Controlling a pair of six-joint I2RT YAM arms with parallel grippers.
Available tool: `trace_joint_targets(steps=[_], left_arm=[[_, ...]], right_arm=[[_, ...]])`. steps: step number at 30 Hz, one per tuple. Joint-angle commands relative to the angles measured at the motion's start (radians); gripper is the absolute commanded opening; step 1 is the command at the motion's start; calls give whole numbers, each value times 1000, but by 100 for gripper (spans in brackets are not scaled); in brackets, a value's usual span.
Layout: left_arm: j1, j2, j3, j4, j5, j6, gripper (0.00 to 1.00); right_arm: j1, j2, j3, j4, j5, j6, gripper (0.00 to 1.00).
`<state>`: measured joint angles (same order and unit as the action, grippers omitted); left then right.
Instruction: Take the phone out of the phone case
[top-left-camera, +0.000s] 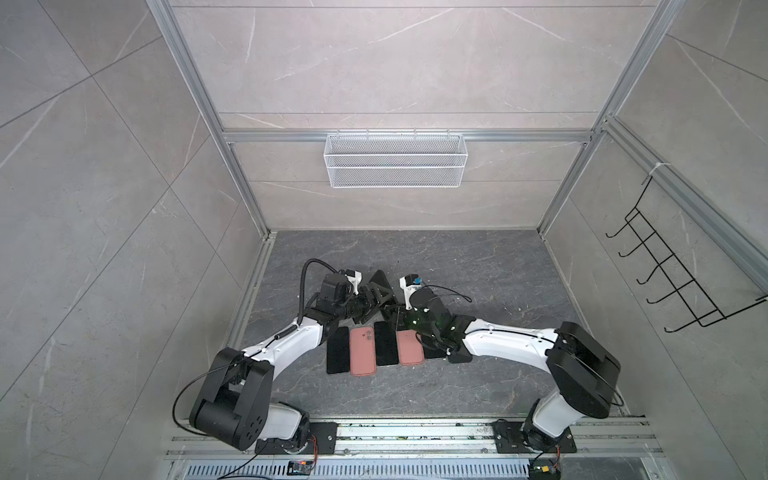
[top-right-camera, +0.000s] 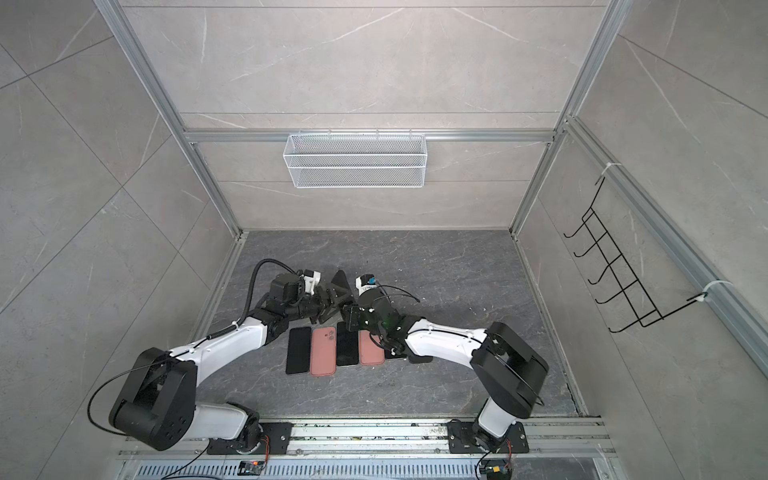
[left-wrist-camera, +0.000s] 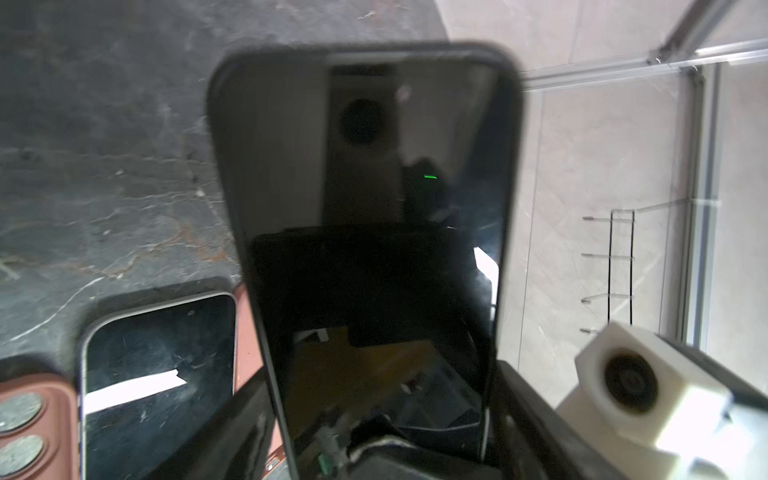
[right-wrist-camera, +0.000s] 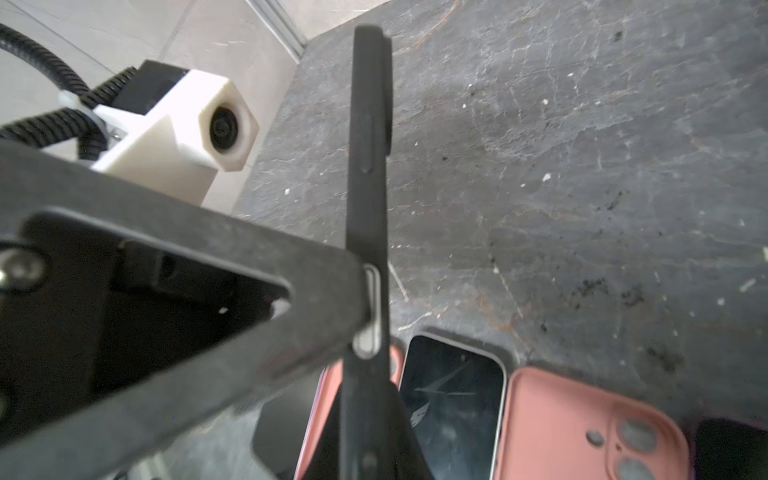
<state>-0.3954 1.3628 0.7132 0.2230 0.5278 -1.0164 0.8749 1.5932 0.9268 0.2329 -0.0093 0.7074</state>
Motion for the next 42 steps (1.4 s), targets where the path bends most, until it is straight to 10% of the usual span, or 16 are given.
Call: trace_joint_targets(steps=[1,13,22,42], left_arm=[[23,-77,-14,150,-63,78,88],[-20,106,24,965,153,-159,91],[-73,190,138,1103,259,-200,84],[-82,302,239,1065,319,-267,16]], right_arm=[[-81,-179,-39,0,-134,20,0],[-299,-445,16,-43,-472,65,0],[-306,-474,3,-27,-473,82,0],[-310,-473,-42,24,-537,107,0]])
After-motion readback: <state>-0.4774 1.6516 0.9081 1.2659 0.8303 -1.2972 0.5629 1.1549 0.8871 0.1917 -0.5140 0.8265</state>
